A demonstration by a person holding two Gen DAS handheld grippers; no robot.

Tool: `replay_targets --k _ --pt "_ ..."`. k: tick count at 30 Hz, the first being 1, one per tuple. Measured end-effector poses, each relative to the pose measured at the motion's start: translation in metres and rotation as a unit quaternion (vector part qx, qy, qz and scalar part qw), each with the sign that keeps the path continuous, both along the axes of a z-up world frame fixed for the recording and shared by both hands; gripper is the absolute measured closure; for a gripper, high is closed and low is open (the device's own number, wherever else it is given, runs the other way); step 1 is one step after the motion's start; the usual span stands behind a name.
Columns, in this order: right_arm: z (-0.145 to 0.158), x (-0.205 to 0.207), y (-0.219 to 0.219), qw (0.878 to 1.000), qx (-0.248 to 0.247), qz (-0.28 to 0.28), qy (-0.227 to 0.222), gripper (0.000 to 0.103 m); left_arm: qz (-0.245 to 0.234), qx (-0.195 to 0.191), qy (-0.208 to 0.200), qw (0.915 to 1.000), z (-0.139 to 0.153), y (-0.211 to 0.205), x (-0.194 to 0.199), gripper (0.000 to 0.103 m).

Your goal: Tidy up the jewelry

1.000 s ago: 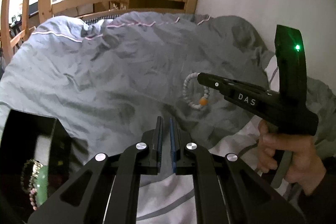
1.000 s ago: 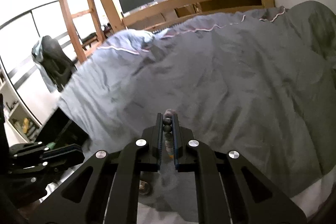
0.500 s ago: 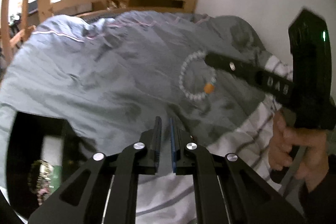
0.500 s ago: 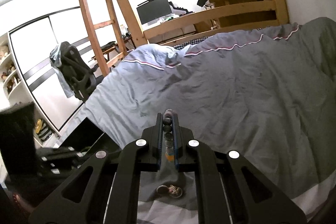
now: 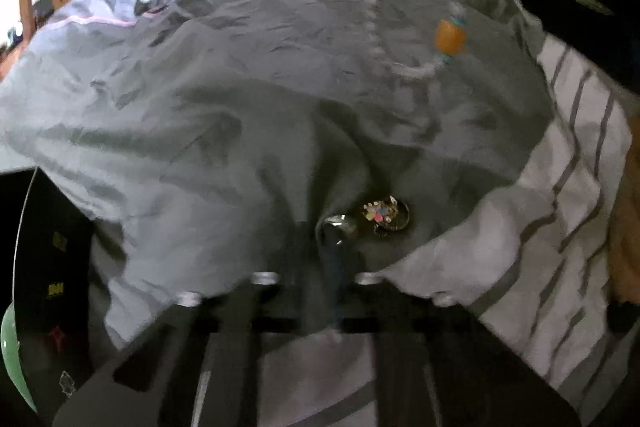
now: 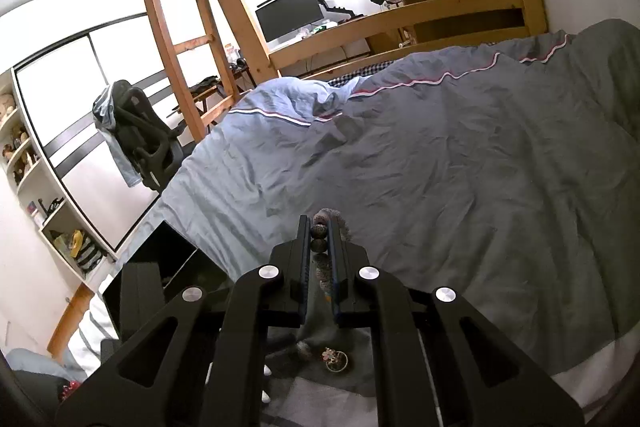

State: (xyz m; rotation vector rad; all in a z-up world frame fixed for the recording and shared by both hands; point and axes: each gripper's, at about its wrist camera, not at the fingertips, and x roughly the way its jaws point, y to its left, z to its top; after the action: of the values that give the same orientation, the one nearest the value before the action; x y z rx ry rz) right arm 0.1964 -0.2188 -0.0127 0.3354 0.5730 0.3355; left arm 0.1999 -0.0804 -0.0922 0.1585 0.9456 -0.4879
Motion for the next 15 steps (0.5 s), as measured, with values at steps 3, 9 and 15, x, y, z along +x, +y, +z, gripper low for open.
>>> replay_targets --k 3,9,15 --pt "0.0 0.0 0.0 1.0 0.001 -0.002 0.0 0.094 0.003 -0.012 -0.016 0.9998 0.013 0.007 -0.001 0.101" --pt "-0.001 0.0 0.0 1.0 0.001 -0.002 0.0 0.094 -0.024 -0.043 -0.02 0.9986 0.032 0.006 -0.01 0.101" --pt "-0.002 0.0 0.0 1.0 0.001 -0.002 0.003 0.094 -0.053 -0.002 -0.017 0.9984 0.009 -0.019 -0.021 0.066"
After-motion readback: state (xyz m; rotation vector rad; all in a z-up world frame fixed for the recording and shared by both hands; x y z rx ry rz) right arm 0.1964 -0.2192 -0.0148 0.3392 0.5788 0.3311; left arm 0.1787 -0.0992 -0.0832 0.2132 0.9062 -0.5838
